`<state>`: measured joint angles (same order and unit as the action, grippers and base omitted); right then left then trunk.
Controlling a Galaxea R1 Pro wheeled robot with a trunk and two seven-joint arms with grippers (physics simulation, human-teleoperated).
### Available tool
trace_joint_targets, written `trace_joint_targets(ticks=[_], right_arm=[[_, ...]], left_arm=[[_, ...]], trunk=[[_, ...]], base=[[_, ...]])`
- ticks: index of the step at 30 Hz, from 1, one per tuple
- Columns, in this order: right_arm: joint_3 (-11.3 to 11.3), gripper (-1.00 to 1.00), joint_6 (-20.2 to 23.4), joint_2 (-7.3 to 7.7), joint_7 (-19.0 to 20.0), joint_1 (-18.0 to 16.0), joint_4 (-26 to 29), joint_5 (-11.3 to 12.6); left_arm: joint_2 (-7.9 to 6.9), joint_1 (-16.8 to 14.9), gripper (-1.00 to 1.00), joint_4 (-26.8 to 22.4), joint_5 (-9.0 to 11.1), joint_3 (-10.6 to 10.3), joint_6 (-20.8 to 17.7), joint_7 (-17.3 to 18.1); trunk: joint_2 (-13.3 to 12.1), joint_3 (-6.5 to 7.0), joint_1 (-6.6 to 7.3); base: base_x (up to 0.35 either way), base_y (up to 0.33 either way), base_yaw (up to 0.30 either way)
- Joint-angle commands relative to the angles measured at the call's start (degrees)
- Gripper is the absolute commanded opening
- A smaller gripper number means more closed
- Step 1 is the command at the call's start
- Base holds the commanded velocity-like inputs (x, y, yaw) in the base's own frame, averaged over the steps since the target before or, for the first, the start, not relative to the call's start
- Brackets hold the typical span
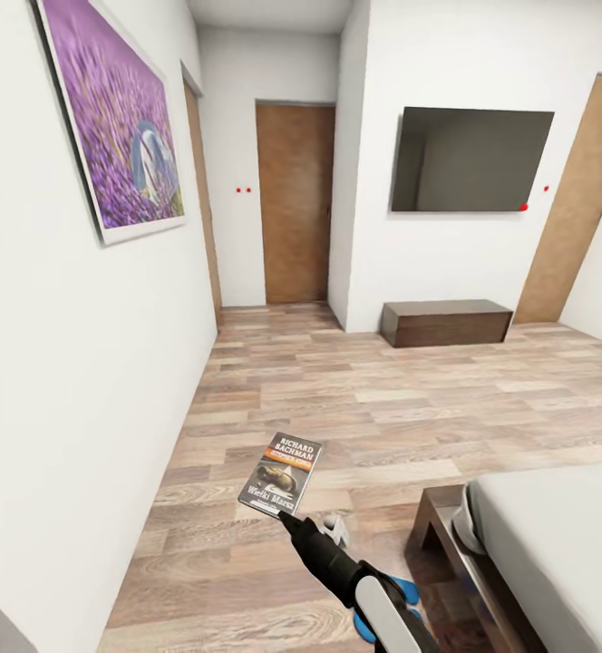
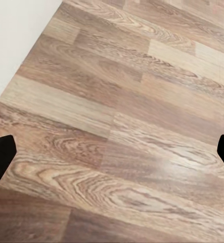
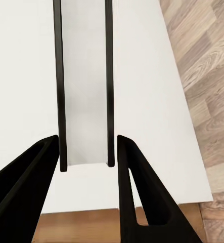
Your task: In the bedroom, move the book from the bed onto either nightstand, and place the two sandals side by side next to the bed.
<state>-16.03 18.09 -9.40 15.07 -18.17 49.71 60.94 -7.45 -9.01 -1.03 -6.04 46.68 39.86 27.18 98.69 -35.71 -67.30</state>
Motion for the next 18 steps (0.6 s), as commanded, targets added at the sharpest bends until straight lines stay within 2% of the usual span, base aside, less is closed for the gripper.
trace_joint_targets(ticks=[1,11,18], right_arm=[[0.03,-1.0,0.28,0.0,0.04,-0.03,0.04,0.55],[0.03,-1.0,0.28,0.0,0.04,-0.03,0.04,0.57],[0.18,-1.0,0.28,0.05,0.3,-0.03,0.04,0.61]], left_arm=[[-0.02,-0.04,1.0,0.06,-0.58,0.52,0.2,0.09],[-0.32,-0.04,1.0,0.06,-0.48,0.58,0.22,0.07],[-0.36,-0.04,1.0,0.06,-0.48,0.53,0.21,0.11]], trunk=[[0.03,-0.06,0.01],[0.03,-0.06,0.01],[0.03,-0.06,0.01]], base=[[0.0,0.076,0.261],[0.0,0.103,0.257],[0.0,0.074,0.11]])
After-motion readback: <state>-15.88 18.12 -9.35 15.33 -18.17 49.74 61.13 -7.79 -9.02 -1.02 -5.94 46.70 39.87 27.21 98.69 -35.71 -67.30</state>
